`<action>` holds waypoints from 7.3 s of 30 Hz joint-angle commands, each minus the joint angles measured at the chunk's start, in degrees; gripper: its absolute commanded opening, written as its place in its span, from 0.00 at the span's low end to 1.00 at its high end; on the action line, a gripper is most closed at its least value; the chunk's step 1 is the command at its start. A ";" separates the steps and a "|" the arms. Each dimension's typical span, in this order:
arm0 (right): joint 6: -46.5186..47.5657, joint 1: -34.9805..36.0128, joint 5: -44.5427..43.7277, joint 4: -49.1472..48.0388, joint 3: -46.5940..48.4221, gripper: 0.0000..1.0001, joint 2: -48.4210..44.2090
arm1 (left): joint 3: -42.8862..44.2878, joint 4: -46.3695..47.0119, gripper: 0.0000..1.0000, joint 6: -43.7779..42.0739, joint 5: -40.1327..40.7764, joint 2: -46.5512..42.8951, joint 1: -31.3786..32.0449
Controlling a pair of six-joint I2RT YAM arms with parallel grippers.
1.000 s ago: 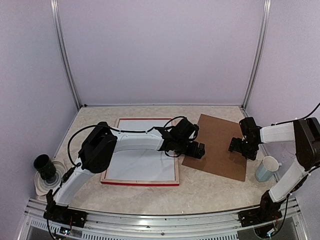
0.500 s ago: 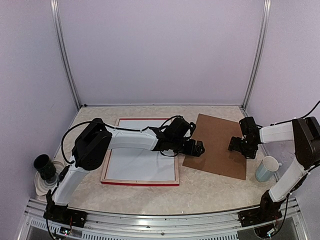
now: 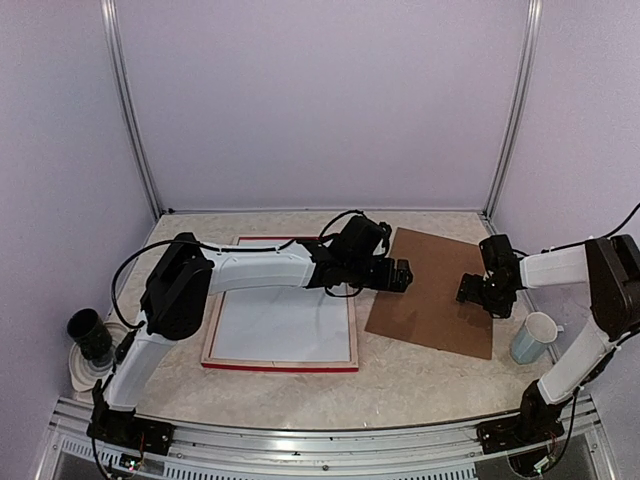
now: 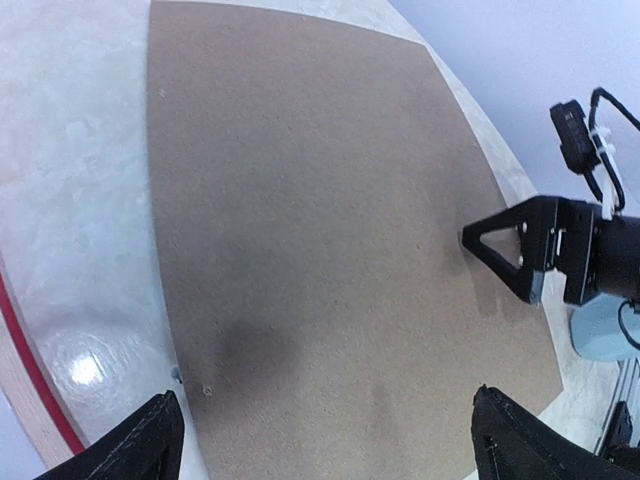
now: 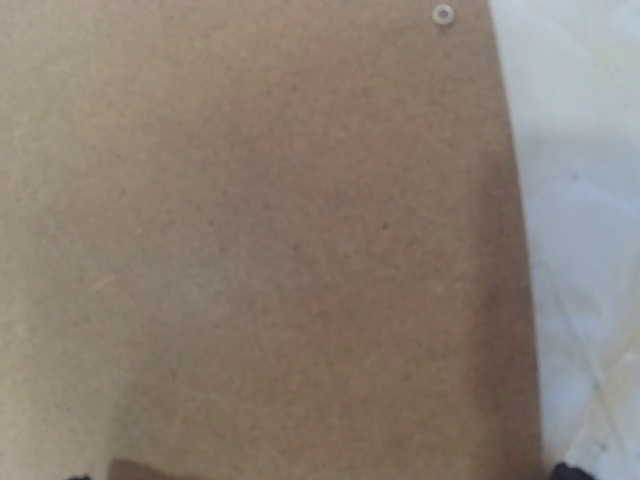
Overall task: Put the photo into the frame
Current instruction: Move the backboard to the center of the board, then pick up the backboard from the center of the board.
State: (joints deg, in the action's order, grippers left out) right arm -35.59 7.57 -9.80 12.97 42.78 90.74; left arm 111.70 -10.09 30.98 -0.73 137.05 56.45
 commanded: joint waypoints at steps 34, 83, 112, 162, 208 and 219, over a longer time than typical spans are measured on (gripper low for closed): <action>2.35 4.60 13.77 -1.64 -1.75 0.92 5.32 | 7.08 -6.70 0.99 1.62 4.11 9.21 1.30; 2.36 10.91 18.89 -2.90 -1.65 0.92 3.14 | -15.85 8.75 0.99 5.24 4.90 -13.82 4.32; 0.05 16.77 12.30 1.87 1.17 0.96 1.44 | -41.12 10.41 0.99 12.01 15.80 -29.59 3.73; 1.66 14.66 13.23 0.85 0.58 0.97 3.71 | -40.63 22.13 0.99 11.61 -2.66 -20.02 -3.16; 3.16 16.41 25.47 -2.56 1.20 0.96 -3.67 | -28.71 25.71 0.98 10.32 -3.99 -28.95 2.45; 2.02 19.61 27.88 -2.99 4.33 0.96 -5.19 | -25.56 26.83 0.98 9.87 -5.24 -29.65 3.88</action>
State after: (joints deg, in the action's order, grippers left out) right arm -33.95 23.16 13.80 7.84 45.21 85.38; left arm 81.32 8.16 41.89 -0.21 108.18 56.77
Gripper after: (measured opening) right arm 0.956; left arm 0.981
